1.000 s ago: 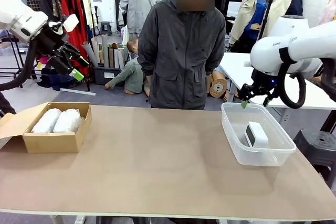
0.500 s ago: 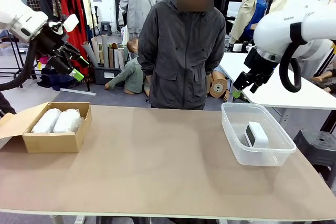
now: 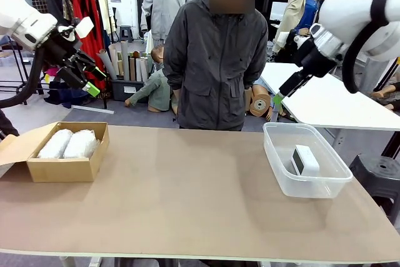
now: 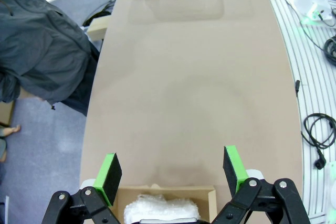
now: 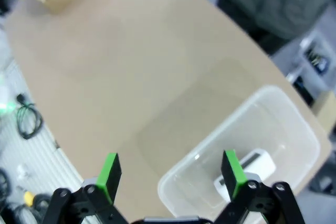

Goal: Separate and place wrapped and unwrapped clocks.
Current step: If the picked Digital clock is wrapped, place it in the Package Box ; if not, place it in the Organizing box.

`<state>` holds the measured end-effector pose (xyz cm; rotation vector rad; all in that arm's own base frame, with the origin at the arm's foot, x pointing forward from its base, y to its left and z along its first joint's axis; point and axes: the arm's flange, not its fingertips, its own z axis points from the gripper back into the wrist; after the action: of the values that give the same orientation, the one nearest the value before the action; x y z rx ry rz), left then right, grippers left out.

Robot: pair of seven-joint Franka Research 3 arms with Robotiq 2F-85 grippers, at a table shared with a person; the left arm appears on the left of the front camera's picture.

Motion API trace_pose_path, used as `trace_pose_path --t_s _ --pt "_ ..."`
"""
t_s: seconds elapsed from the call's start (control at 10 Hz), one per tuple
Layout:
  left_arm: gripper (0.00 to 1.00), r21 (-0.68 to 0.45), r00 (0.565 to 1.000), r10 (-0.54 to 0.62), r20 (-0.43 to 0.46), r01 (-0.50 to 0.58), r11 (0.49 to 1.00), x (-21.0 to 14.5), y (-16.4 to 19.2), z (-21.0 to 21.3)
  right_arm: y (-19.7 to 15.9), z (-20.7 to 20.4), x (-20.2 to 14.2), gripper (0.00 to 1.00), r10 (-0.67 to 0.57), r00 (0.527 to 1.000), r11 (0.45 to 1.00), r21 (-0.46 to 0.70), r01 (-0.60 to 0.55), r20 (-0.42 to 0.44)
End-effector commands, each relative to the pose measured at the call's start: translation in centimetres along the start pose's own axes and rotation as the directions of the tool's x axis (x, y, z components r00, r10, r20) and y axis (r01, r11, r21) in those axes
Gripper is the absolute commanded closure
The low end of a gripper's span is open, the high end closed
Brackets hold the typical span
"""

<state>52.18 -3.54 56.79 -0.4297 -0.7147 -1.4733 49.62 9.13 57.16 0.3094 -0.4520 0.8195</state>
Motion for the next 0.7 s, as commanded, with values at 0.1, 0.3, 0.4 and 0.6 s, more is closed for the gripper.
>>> trace_pose_path --t_s 0.1,0.3,0.4,0.6 --pt "0.00 0.005 1.000 0.003 -0.002 -0.003 1.000 0.0 -0.1 0.1 0.5 2.2 -1.7 0.00 0.220 0.971 0.955 0.180 -0.234 0.094" --pt "0.00 0.005 1.000 0.003 -0.002 -0.003 1.000 0.0 -0.1 0.1 0.6 3.3 -2.1 0.00 0.324 0.933 0.922 0.170 -0.349 0.157" --pt "0.00 0.005 1.000 0.003 -0.002 -0.003 1.000 0.0 -0.1 0.1 0.7 3.5 -2.1 0.00 0.312 0.921 0.927 0.137 -0.349 0.233" --pt "0.00 0.005 1.000 0.003 -0.002 -0.003 1.000 0.0 -0.1 0.1 1.1 3.6 -1.7 0.00 0.306 0.941 0.934 0.146 -0.326 0.142"
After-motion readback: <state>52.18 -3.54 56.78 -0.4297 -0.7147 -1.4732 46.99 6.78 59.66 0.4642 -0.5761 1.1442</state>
